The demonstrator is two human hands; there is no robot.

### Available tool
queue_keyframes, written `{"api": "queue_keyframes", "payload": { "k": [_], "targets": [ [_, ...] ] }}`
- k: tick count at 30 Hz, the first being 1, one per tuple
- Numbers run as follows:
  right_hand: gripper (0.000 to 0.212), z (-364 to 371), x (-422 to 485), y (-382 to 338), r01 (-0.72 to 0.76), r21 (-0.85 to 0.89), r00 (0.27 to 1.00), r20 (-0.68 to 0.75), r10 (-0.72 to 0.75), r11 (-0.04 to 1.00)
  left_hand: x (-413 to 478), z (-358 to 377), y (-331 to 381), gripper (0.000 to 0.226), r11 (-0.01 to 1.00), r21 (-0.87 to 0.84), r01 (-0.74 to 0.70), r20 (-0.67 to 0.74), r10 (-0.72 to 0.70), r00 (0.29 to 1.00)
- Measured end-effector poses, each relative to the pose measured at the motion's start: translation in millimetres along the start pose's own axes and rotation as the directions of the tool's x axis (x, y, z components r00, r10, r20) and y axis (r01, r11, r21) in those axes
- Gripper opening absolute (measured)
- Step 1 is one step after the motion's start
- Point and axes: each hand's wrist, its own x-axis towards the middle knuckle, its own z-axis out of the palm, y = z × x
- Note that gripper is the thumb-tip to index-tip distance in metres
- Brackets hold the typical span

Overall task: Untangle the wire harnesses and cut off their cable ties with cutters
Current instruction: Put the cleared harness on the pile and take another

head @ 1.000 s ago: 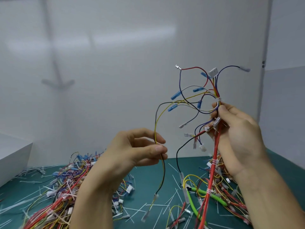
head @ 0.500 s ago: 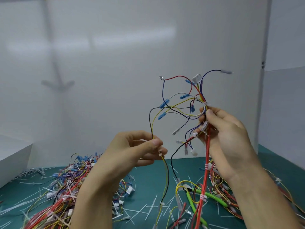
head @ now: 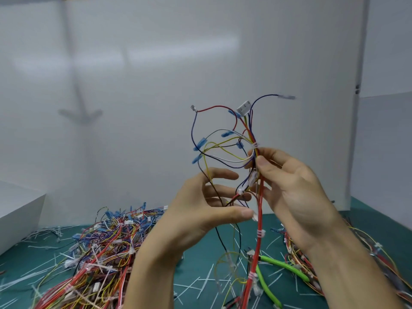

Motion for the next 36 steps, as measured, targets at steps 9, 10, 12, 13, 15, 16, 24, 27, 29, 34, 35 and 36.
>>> {"api": "queue_keyframes", "payload": {
  "k": [9, 10, 12, 13, 15, 16, 24, 27, 29, 34, 35, 36],
  "targets": [
    [0.030, 0.5, 0.7, 6.7, 0.000, -0.215, 1.000, -0.021, -0.004, 0.977, 2.3, 1.5, -0.4, 0.025, 0.997, 0.025, -0.079, -0.126, 0.081, 0.989],
    [0.031, 1.2, 0.4, 6.1, -0.007, -0.225, 1.000, -0.020, 0.003, 0.974, 2.6, 1.2, -1.0, 0.026, 0.997, 0.016, -0.080, -0.144, 0.081, 0.986],
    [0.027, 3.0, -1.1, 4.2, -0.018, -0.245, 1.000, -0.008, 0.017, 0.969, 3.7, 1.6, -1.3, 0.025, 0.996, -0.019, -0.083, -0.183, 0.078, 0.980],
    [0.024, 4.0, -1.7, 3.3, -0.022, -0.261, 1.000, -0.003, 0.022, 0.965, 4.1, 2.1, -1.4, 0.025, 0.995, -0.035, -0.089, -0.202, 0.080, 0.976],
    [0.022, 5.4, -2.5, 1.8, -0.034, -0.313, 0.999, -0.005, 0.034, 0.949, 4.8, 2.8, -1.7, 0.023, 0.992, -0.068, -0.105, -0.251, 0.085, 0.964],
    [0.023, 5.5, -3.1, 1.0, -0.048, -0.337, 0.999, -0.011, 0.048, 0.940, 5.1, 2.4, -1.9, 0.023, 0.990, -0.087, -0.112, -0.279, 0.084, 0.957],
    [0.019, 6.0, -9.5, -8.3, -0.166, -0.552, 0.933, 0.179, 0.311, 0.817, 6.3, -6.1, -3.2, 0.018, 0.970, -0.188, -0.152, -0.473, 0.046, 0.880],
    [0.012, 10.1, -10.0, -4.4, -0.175, -0.529, 0.933, 0.181, 0.312, 0.831, 5.9, -5.3, -2.4, 0.015, 0.971, -0.190, -0.142, -0.469, 0.038, 0.883],
    [0.010, 12.0, -10.0, -2.6, -0.172, -0.493, 0.945, 0.162, 0.284, 0.853, 6.0, -5.3, -2.4, 0.015, 0.974, -0.180, -0.140, -0.470, 0.040, 0.882],
    [0.011, 10.9, -9.1, -0.9, -0.178, -0.386, 0.971, 0.078, 0.224, 0.905, 5.1, -8.9, -3.2, 0.017, 0.983, -0.147, -0.106, -0.409, 0.037, 0.912],
    [0.011, 11.0, -8.8, -1.2, -0.177, -0.370, 0.975, 0.062, 0.214, 0.912, 4.8, -9.7, -3.9, 0.021, 0.987, -0.136, -0.089, -0.386, 0.030, 0.922],
    [0.012, 10.8, -8.6, -1.6, -0.175, -0.352, 0.978, 0.046, 0.204, 0.920, 4.8, -10.4, -4.2, 0.023, 0.989, -0.126, -0.071, -0.359, 0.021, 0.933]
  ]
}}
